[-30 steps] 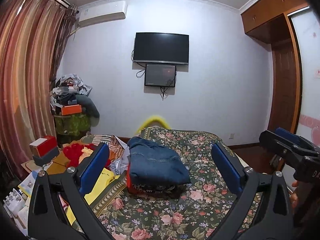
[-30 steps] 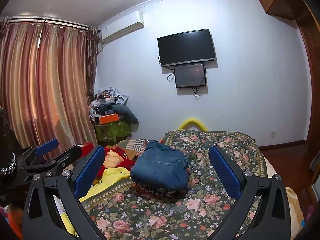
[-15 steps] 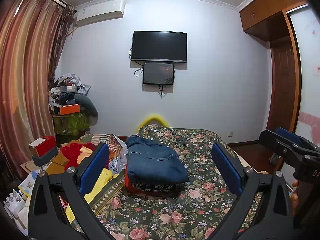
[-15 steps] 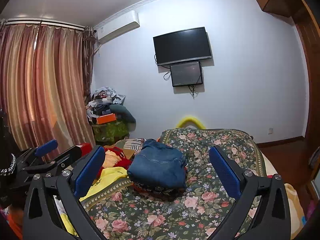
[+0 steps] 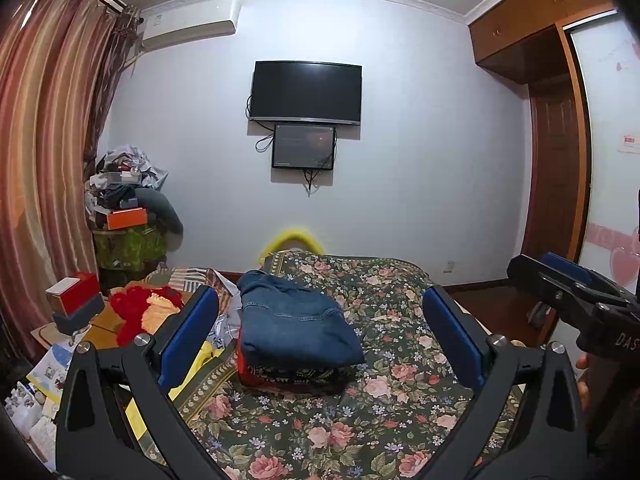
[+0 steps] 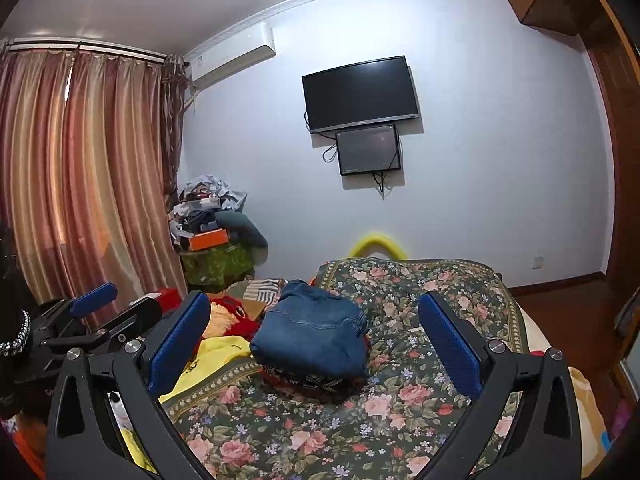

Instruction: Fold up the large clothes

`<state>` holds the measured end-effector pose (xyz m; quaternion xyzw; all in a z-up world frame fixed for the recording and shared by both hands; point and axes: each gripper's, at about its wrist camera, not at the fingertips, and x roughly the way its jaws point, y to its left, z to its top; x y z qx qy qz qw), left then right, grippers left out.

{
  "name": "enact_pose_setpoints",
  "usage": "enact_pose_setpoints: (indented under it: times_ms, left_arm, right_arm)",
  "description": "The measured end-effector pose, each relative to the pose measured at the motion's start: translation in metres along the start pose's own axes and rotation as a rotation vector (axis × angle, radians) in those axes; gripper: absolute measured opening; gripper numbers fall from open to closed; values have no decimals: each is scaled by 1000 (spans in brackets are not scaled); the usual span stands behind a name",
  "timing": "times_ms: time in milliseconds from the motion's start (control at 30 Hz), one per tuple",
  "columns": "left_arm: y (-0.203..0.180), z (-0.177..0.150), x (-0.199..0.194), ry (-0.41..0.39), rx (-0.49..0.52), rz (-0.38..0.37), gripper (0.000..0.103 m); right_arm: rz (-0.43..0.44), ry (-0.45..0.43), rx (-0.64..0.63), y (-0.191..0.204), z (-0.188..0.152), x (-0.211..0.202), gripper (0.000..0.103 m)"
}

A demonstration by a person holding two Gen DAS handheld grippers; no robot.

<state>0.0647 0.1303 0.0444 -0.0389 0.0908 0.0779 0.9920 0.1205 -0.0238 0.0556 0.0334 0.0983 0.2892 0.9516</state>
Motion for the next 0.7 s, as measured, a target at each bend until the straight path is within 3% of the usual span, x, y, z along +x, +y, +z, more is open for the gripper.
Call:
enact_pose_setpoints:
  times_ms: [700]
  left_arm:
    - [6, -7, 8, 32, -41, -10, 102]
  right_arm:
    - [-7, 13, 2, 1, -3, 2, 103]
